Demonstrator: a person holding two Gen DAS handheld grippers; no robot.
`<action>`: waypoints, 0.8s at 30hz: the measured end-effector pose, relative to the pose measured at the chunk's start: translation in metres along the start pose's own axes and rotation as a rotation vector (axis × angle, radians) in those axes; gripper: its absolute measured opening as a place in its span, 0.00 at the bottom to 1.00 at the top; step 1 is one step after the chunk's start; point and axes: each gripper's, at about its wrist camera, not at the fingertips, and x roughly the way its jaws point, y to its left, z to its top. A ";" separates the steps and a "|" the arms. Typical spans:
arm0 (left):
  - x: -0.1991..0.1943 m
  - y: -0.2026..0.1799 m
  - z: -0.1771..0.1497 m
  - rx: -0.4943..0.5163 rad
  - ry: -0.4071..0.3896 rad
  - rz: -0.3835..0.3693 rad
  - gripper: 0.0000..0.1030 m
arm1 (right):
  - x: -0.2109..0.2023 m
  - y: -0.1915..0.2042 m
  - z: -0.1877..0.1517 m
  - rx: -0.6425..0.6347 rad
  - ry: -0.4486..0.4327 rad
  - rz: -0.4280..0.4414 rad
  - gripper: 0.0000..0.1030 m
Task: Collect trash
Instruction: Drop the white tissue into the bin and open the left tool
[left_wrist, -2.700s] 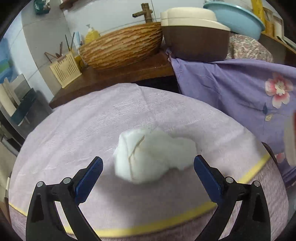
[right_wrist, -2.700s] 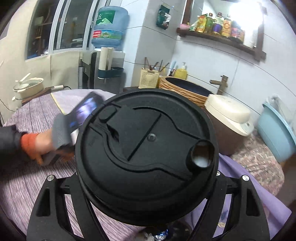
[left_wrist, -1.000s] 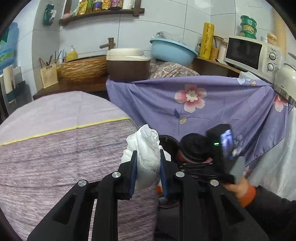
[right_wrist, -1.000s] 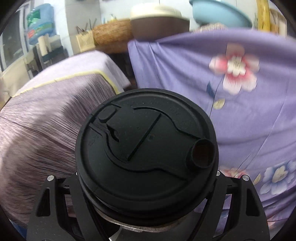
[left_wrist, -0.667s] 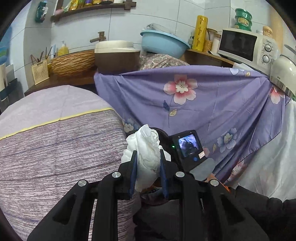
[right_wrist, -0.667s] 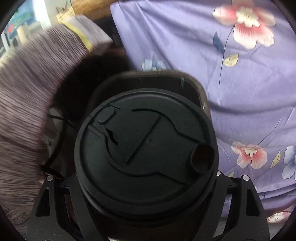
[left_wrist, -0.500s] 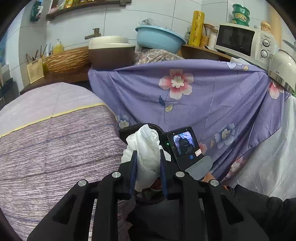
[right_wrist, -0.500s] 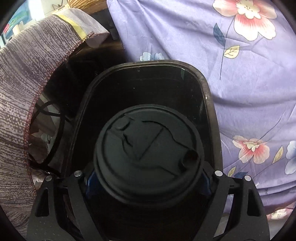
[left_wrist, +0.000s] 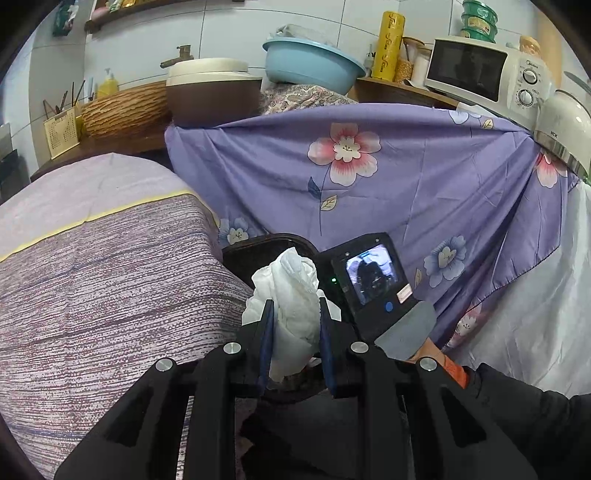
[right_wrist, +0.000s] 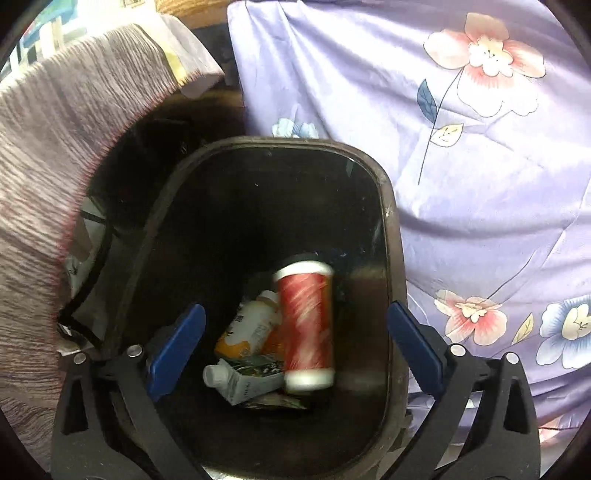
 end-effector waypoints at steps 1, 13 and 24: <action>0.001 -0.001 0.000 0.001 0.003 -0.002 0.22 | -0.006 -0.001 -0.002 0.005 -0.011 -0.003 0.94; 0.053 -0.018 -0.012 0.015 0.095 -0.028 0.22 | -0.092 -0.051 -0.023 0.095 -0.126 -0.039 0.94; 0.125 -0.018 -0.018 0.021 0.196 -0.001 0.23 | -0.127 -0.099 -0.057 0.212 -0.161 -0.071 0.94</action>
